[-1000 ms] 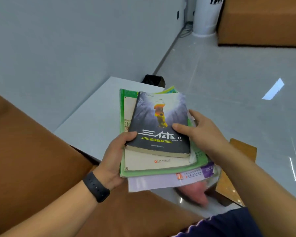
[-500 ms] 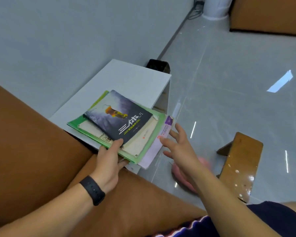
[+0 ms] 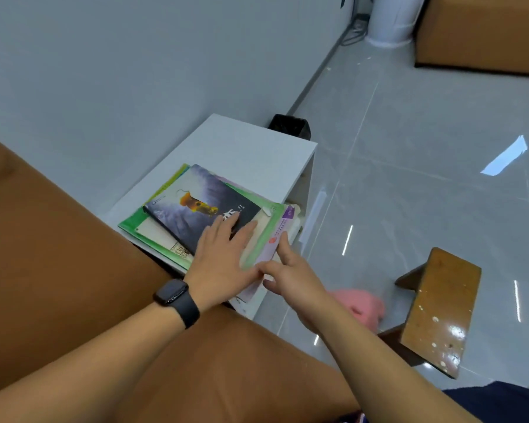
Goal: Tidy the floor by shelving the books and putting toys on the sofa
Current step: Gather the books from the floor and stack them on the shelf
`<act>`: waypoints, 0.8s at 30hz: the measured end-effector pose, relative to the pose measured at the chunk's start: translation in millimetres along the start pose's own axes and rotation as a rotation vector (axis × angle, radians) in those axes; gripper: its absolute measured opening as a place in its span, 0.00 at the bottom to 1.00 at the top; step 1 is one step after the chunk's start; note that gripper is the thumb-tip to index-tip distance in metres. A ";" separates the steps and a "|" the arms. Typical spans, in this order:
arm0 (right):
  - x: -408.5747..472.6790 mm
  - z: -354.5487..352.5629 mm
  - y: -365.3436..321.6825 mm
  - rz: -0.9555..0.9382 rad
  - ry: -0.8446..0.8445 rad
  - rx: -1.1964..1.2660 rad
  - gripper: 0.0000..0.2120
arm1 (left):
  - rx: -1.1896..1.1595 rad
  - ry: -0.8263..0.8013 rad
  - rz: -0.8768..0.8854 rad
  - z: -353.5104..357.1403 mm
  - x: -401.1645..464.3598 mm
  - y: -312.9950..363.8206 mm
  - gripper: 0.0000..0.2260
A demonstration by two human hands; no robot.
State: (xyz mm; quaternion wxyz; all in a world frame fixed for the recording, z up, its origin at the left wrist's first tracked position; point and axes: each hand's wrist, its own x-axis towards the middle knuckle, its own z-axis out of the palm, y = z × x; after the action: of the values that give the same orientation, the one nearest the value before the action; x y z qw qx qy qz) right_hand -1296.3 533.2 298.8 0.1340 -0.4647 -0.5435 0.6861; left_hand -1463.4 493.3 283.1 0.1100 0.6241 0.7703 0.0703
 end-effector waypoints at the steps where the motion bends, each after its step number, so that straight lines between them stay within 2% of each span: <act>1: 2.9 2.1 -5.9 0.006 -0.017 -0.047 0.39 | 0.076 -0.008 -0.009 2.8 4.9 -2.4 0.39; 4: 3.7 2.2 -12.0 -0.008 -0.057 -0.133 0.28 | 0.189 0.016 -0.050 5.4 14.2 -6.9 0.42; 8: -23.4 -9.2 5.3 0.042 0.063 -0.211 0.28 | 0.103 0.008 -0.011 2.8 11.9 4.6 0.37; 9: -34.6 -12.2 9.7 0.020 0.105 -0.212 0.25 | 0.044 -0.024 0.013 2.7 9.0 12.9 0.35; 12: -72.0 -28.4 23.6 -0.062 0.273 -0.160 0.18 | -0.332 -0.200 0.090 2.5 -6.8 62.5 0.24; 15: -110.3 -47.9 35.9 -0.119 0.461 -0.217 0.14 | -0.461 -0.279 0.292 9.0 -28.7 116.9 0.15; 19: -157.5 -80.2 47.5 -0.096 0.715 -0.417 0.15 | -0.491 -0.303 0.462 4.4 -45.2 177.9 0.16; 24: -233.4 -110.5 69.0 -0.071 0.948 -0.495 0.10 | -0.510 -0.397 0.741 -0.4 -69.1 258.3 0.14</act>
State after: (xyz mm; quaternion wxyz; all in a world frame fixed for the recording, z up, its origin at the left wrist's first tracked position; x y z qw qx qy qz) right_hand -1063.4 415.2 356.0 0.2745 -0.7225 -0.5844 0.2474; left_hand -1205.5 480.3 352.5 0.3716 0.8108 0.4187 0.1708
